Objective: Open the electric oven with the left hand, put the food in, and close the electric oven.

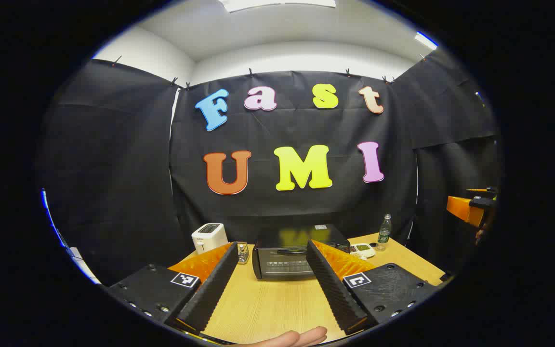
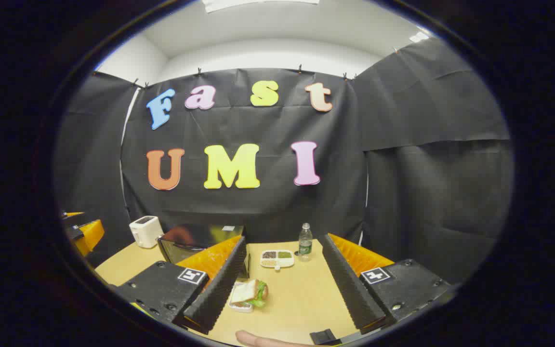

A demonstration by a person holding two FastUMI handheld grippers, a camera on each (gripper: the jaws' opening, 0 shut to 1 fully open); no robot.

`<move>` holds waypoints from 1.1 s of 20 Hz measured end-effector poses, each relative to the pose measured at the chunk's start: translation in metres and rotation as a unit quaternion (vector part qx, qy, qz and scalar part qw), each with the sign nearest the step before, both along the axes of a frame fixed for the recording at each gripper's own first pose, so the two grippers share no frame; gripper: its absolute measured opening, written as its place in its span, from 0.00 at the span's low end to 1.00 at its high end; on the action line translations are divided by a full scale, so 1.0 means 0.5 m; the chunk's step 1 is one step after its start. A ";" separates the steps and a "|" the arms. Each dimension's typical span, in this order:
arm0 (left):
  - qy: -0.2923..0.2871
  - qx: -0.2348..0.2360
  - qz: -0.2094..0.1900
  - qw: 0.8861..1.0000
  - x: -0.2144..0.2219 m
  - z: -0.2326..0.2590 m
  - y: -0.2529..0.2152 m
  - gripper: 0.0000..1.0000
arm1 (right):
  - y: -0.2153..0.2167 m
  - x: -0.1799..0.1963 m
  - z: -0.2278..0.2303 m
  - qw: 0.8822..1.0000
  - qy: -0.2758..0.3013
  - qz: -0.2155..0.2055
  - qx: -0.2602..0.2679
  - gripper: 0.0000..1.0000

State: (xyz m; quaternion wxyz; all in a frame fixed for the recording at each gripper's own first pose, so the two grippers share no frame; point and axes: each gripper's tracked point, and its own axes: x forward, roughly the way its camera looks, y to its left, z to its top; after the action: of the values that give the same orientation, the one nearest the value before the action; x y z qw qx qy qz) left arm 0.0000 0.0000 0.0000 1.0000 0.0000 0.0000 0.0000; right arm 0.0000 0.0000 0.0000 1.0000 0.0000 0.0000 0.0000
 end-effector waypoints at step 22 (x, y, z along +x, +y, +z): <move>0.022 -0.031 -0.033 0.999 0.279 -0.054 -0.060 0.94 | -0.054 0.016 0.012 0.999 -0.052 0.002 0.008 0.94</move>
State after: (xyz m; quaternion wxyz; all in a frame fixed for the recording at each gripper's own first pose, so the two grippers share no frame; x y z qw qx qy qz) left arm 0.1396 -0.0298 -0.0271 0.9987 -0.0309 0.0221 -0.0334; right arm 0.0081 -0.0270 0.0059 0.9986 0.0081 -0.0515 0.0020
